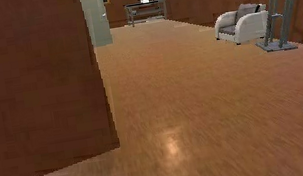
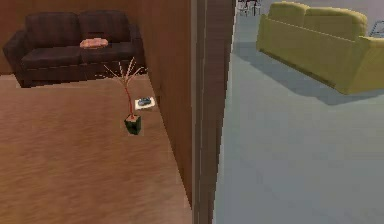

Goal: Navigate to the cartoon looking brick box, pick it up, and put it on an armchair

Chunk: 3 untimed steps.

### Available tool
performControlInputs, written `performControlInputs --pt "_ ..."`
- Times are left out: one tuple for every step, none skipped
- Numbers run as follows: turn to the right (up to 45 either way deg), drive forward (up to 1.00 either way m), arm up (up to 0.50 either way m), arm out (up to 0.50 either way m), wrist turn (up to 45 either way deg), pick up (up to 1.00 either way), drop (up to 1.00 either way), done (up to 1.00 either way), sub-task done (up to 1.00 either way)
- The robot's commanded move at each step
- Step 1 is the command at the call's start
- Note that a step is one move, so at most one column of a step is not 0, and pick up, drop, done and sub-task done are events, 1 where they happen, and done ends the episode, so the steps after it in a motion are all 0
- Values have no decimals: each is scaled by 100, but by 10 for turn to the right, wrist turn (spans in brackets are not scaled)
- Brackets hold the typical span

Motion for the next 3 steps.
performControlInputs --pt "150 0 0 0 0 0 0 0 0" --pt "0 5 0 0 0 0 0 0 0" --pt "-120 0 0 0 0 0 0 0 0"
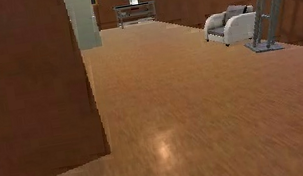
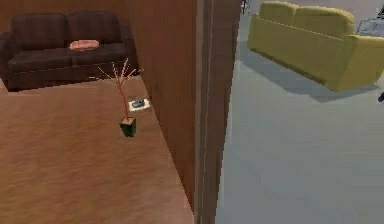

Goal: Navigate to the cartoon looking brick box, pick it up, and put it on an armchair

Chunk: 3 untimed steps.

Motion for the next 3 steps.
performControlInputs --pt "0 100 0 0 0 0 0 0 0" --pt "0 55 0 0 0 0 0 0 0" --pt "-90 0 0 0 0 0 0 0 0"
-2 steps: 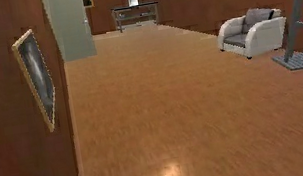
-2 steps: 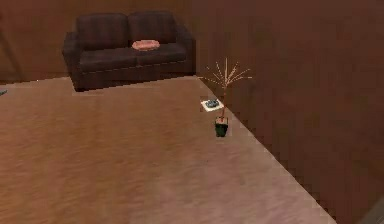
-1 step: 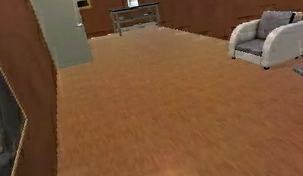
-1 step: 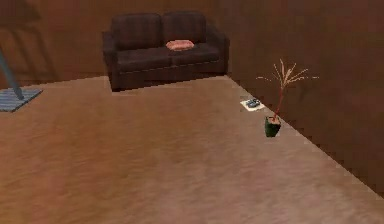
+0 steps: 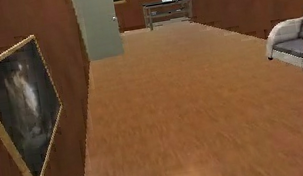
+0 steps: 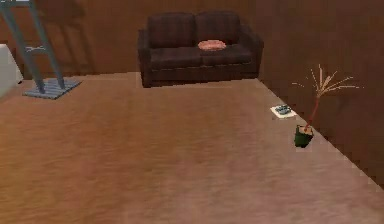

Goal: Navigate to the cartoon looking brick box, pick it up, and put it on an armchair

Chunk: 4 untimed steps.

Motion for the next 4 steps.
performControlInputs --pt "0 100 0 0 0 0 0 0 0" --pt "0 100 0 0 0 0 0 0 0" --pt "0 100 0 0 0 0 0 0 0" --pt "0 100 0 0 0 0 0 0 0"
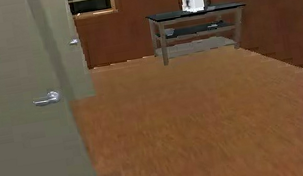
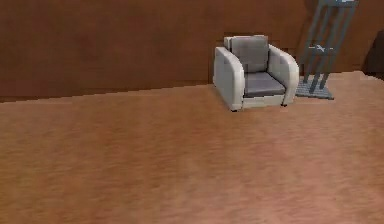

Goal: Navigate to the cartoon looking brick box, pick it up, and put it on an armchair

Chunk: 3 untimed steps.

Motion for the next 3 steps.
performControlInputs --pt "0 100 0 0 0 0 0 0 0" --pt "-450 0 0 0 0 0 0 0 0" --pt "0 5 0 0 0 0 0 0 0"
